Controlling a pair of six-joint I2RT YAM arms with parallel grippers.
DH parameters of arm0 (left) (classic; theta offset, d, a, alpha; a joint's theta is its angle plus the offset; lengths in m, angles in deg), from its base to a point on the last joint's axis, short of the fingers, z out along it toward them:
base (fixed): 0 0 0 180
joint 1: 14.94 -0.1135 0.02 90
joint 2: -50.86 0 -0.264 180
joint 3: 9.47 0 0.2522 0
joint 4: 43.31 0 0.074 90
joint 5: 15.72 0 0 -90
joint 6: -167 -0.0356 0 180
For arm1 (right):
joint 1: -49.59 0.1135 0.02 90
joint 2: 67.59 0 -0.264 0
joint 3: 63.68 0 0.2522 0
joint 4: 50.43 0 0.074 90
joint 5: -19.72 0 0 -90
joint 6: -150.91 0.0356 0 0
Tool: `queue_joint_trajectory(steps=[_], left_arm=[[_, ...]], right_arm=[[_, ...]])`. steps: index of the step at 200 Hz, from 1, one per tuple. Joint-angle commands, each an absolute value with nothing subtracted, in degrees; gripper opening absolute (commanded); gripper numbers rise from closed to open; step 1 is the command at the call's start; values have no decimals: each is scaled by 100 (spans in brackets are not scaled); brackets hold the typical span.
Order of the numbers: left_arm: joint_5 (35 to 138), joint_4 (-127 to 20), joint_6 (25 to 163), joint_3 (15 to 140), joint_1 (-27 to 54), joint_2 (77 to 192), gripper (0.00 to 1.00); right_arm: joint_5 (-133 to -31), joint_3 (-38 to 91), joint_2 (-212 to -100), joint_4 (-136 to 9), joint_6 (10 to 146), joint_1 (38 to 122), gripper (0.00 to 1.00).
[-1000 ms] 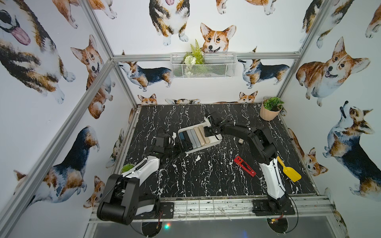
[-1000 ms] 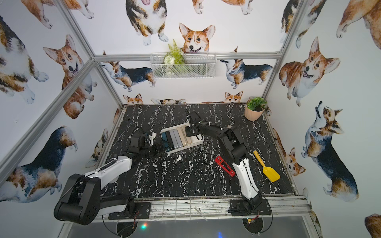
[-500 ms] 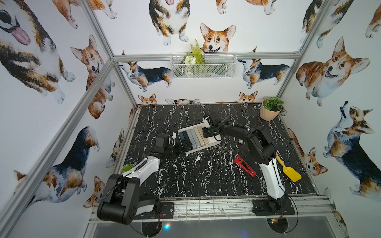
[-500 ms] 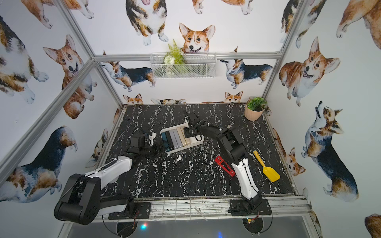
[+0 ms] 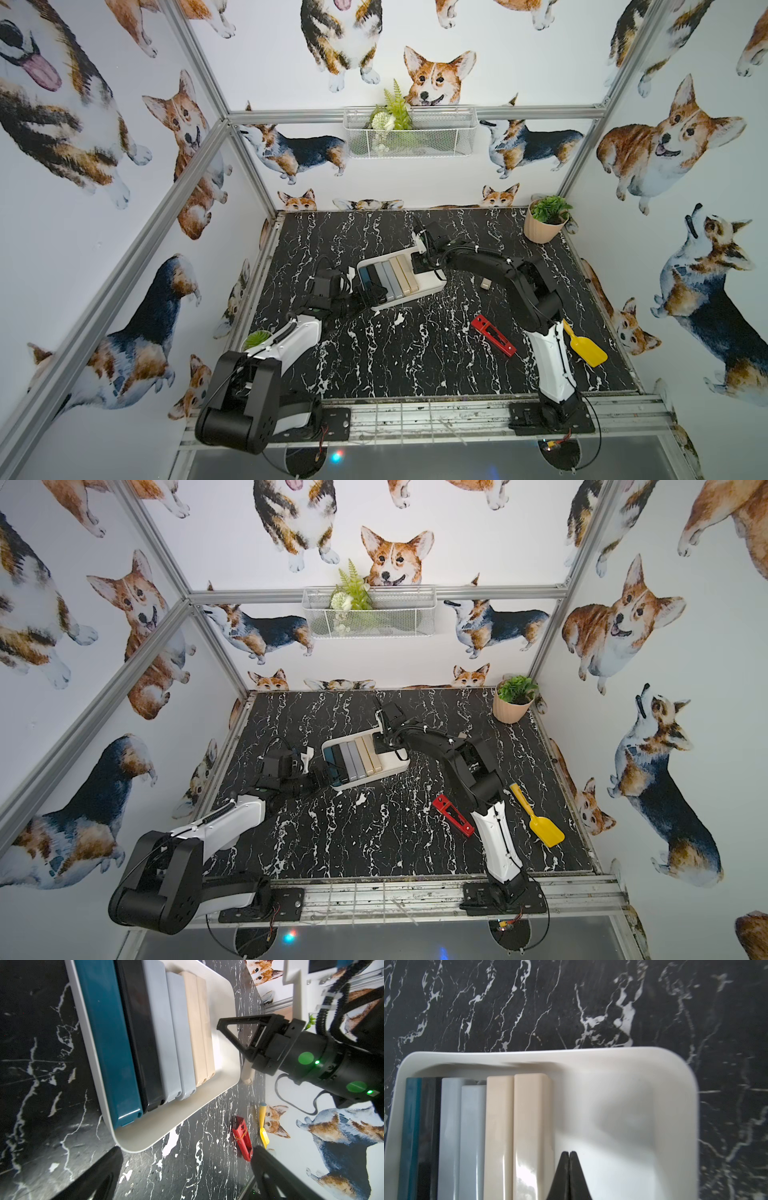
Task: Put the pruning pliers into the storage box
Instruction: Place the pruning pliers in the storage box, then pick up the pruning pliers from the center of the board.
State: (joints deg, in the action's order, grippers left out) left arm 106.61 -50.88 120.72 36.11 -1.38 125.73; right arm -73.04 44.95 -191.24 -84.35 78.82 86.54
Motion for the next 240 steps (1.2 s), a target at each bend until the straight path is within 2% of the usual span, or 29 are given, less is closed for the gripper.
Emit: queue_joint_trajectory(steps=[1, 88, 101, 133, 151, 162, 240], left_arm=[[10708, -4905, 12105, 3655, -141, 12601, 100], [10677, -5120, 12006, 3879, -139, 12637, 100], [10684, -5159, 12025, 3921, -136, 12614, 100], [10633, -5347, 11916, 4022, -141, 12565, 100], [10614, -5414, 11857, 4050, -149, 12596, 100], [10607, -5409, 11853, 4042, -150, 12622, 100], [10618, -5399, 11865, 4024, -150, 12651, 100]], right_arm=[[-7146, 4369, -18813, -8532, 7757, 8599, 0], [-6711, 3693, -17611, -8975, 7736, 8232, 0], [-6645, 3488, -17423, -8959, 7783, 8112, 3], [-6572, 2927, -17004, -8852, 7900, 7758, 21], [-6535, 2615, -16748, -8738, 7925, 7602, 41], [-6453, 2419, -16582, -8656, 7928, 7540, 49], [-5951, 1747, -16064, -8707, 8336, 7075, 61]])
